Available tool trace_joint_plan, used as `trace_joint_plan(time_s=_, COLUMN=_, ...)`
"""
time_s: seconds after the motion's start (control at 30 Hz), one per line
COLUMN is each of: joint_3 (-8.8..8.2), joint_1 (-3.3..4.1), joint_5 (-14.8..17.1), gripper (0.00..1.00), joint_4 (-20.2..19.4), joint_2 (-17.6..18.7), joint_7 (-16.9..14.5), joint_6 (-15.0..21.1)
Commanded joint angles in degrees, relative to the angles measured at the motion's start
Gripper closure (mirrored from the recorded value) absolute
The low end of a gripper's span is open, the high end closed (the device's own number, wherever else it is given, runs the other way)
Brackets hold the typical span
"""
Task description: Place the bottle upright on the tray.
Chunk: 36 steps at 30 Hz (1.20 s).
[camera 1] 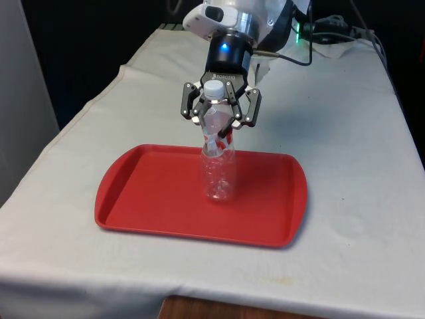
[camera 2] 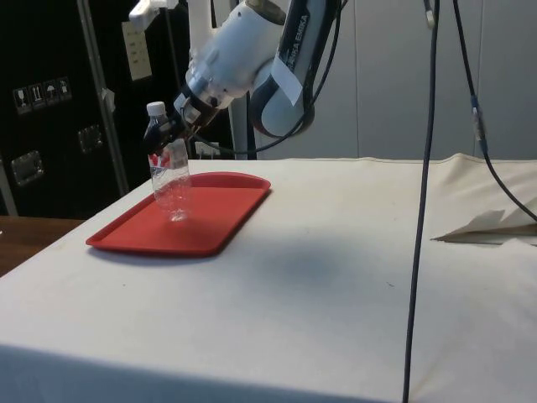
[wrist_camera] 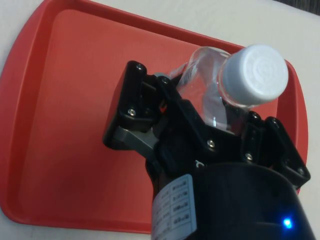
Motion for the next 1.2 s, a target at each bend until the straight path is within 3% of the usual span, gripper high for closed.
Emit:
trace_joint_plan(time_s=0.0, joint_3=0.00, joint_1=0.00, joint_5=0.0, gripper=0.72, joint_4=0.0, joint_2=0.0, joint_7=0.0, joint_6=0.1)
trace_joint_plan(time_s=0.6, joint_3=0.23, joint_1=-0.29, joint_5=0.2, gripper=0.72, joint_4=1.8, joint_2=1.3, joint_7=0.5, joint_6=0.3)
trace_joint_plan(time_s=0.63, joint_3=0.00, joint_1=-0.06, joint_5=0.0, gripper=0.72, joint_4=1.5, joint_2=1.0, joint_7=0.3, joint_6=-0.1)
trace_joint_plan(time_s=0.93, joint_3=0.34, joint_1=-0.46, joint_5=0.1, gripper=0.72, joint_4=3.5, joint_2=2.6, joint_7=1.0, joint_6=0.2)
trace_joint_plan(time_s=0.97, joint_3=0.00, joint_1=-0.17, joint_5=0.1, gripper=0.72, joint_4=3.3, joint_2=2.4, joint_7=0.9, joint_6=-0.1)
trace_joint_plan(time_s=1.17, joint_3=0.34, joint_1=-0.57, joint_5=0.1, gripper=0.72, joint_4=4.3, joint_2=3.1, joint_7=1.2, joint_6=0.1)
